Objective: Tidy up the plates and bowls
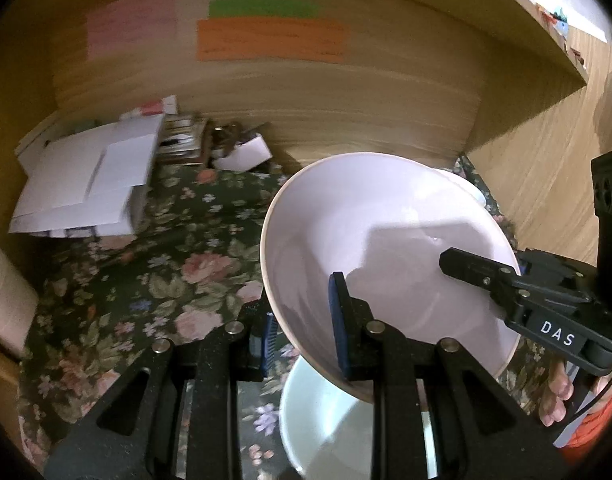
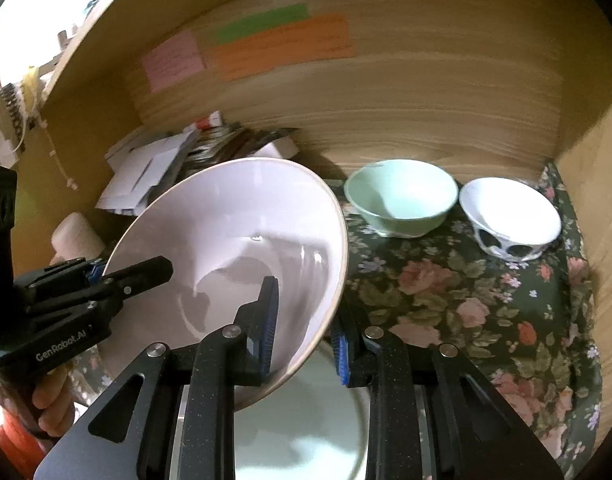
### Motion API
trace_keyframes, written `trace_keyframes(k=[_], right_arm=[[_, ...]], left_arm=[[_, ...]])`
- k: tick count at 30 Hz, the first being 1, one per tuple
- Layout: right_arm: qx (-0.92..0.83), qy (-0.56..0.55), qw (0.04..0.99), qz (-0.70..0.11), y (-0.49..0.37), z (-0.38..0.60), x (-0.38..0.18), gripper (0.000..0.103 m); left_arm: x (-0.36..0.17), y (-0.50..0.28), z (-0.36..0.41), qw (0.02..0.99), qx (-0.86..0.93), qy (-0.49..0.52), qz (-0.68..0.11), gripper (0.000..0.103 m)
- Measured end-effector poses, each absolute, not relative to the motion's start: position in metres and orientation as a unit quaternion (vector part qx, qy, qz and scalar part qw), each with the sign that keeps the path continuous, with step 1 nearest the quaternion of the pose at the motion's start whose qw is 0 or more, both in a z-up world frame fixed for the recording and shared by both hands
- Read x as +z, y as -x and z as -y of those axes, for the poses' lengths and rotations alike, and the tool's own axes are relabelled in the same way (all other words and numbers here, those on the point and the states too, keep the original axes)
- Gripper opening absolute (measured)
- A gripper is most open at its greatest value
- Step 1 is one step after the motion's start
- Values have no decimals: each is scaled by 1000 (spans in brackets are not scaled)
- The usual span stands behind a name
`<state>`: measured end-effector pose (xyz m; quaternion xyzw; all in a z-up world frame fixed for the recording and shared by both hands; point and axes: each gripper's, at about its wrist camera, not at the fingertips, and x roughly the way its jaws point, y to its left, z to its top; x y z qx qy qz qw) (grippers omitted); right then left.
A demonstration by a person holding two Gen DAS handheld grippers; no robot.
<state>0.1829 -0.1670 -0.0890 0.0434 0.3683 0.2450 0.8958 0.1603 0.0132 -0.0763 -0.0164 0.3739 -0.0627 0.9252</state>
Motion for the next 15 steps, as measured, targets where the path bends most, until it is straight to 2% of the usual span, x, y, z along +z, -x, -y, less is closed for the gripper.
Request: trace_keyframes(k=[15], right_arm=[[301,-15,880,-368,-160,106,-87,22]], left_arm=[[-71,-112,-72,932,-7,33,-360,24]])
